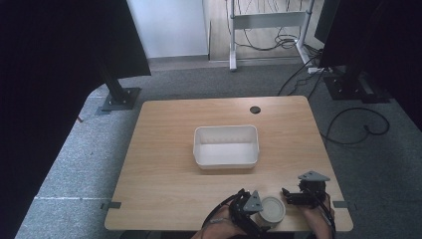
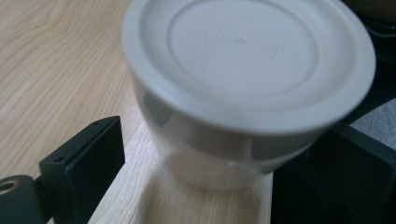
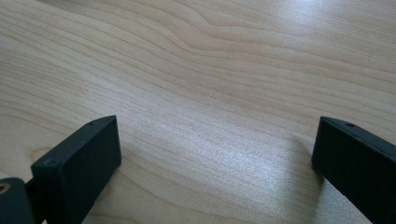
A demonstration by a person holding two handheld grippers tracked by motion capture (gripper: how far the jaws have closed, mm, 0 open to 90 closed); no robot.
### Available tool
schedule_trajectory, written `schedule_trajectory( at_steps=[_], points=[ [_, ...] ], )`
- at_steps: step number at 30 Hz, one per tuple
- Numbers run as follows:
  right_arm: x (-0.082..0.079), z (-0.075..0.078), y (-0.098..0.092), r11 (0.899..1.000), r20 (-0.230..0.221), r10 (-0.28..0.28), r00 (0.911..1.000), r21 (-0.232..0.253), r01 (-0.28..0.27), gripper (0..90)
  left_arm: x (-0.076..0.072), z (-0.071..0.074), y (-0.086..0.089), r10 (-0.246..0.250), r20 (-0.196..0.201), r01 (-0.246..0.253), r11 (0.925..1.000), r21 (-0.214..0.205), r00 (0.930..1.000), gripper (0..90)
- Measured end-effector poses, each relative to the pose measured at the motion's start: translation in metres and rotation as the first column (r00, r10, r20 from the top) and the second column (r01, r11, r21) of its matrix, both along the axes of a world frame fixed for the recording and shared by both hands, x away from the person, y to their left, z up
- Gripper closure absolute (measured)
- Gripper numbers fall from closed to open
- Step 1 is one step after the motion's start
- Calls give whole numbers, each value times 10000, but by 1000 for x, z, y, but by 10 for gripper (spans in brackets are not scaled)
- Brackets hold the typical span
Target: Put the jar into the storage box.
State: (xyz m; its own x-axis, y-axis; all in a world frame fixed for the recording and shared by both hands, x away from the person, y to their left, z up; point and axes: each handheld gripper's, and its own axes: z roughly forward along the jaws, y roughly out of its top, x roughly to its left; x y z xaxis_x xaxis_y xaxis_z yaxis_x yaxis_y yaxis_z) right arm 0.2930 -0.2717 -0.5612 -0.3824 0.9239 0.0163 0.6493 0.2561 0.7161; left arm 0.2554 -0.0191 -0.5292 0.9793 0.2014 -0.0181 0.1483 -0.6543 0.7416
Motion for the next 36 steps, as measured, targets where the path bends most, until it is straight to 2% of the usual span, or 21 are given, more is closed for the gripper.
schedule_trajectory(
  at_steps=[10, 18, 22, 27, 31, 36],
  points=[
    [0, 0, 0, 10000, 2, 21, 10000, 2, -21, 9, 0, -3, -16, -133, -28, 133, 9999, 9, 9999, 52],
    [0, 0, 0, 10000, 1, 31, 10000, 4, -31, 9, 2, -6, -27, -174, 239, 170, 9997, 160, 9996, 78],
    [0, 0, 0, 10000, -1, 42, 10000, 4, -42, 9, 1, -6, -28, -172, 376, 166, 9997, 149, 9991, 94],
    [0, 0, 0, 10000, 0, 46, 10000, 2, -46, 9, 0, -5, -29, -20, 377, 12, 9998, 218, 9993, 96],
    [0, 0, 0, 10000, 2, 46, 10000, 1, -46, 9, 0, -5, -30, 9, 206, -13, 9999, 161, 9998, 97],
    [0, 0, 0, 10000, -1, 45, 10000, 2, -45, 9, 1, -2, -28, 118, 310, -122, 9998, 136, 9995, 97]
  ],
)
